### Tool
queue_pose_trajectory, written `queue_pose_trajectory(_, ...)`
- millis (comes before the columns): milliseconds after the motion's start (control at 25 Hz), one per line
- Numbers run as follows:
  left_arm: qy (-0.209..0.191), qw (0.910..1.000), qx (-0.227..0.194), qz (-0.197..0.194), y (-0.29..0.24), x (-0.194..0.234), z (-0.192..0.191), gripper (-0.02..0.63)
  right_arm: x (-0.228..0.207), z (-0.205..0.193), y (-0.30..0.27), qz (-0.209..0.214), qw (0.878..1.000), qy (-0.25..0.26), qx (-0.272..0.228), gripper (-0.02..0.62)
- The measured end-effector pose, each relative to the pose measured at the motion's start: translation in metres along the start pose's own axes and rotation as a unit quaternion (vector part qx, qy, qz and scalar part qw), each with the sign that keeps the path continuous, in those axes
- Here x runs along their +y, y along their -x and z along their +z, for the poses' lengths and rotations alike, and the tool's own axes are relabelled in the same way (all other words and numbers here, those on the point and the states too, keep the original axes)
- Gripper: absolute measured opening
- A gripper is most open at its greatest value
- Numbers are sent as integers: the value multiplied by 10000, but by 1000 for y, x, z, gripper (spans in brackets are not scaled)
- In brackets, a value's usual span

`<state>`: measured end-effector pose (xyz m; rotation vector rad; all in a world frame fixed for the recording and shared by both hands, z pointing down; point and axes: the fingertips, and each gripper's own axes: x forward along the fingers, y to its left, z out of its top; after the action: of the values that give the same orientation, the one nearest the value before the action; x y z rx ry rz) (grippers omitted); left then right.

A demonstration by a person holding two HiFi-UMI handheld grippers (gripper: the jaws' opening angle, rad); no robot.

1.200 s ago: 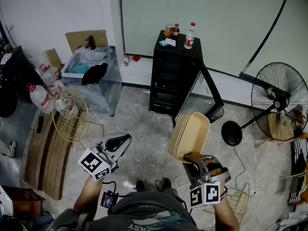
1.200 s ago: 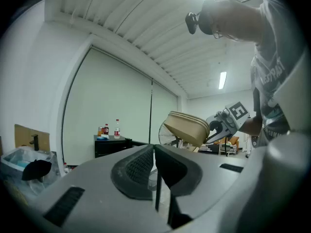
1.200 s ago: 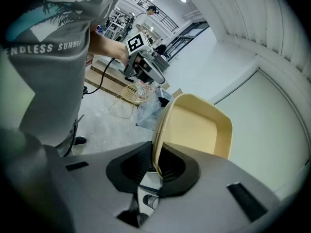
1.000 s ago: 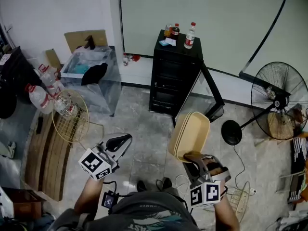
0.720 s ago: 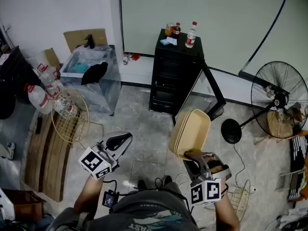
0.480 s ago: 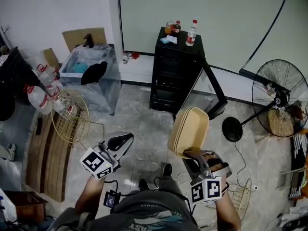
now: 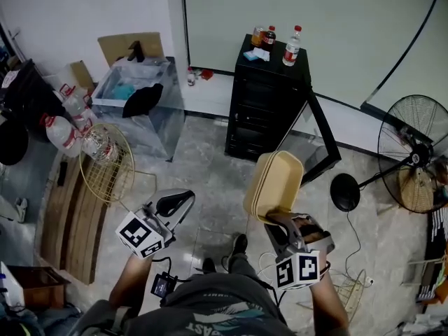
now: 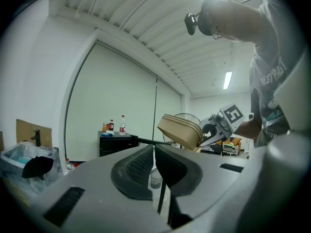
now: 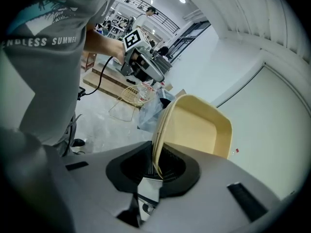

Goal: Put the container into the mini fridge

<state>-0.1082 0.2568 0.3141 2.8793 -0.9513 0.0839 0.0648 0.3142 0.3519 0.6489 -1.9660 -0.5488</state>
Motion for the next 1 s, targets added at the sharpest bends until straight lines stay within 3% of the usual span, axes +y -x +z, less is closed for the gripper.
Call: queue_pose_trajectory(1000,63,9930,37,1182,-99,68,12,26,-105,-66,-98,667,9943,466,-690,57)
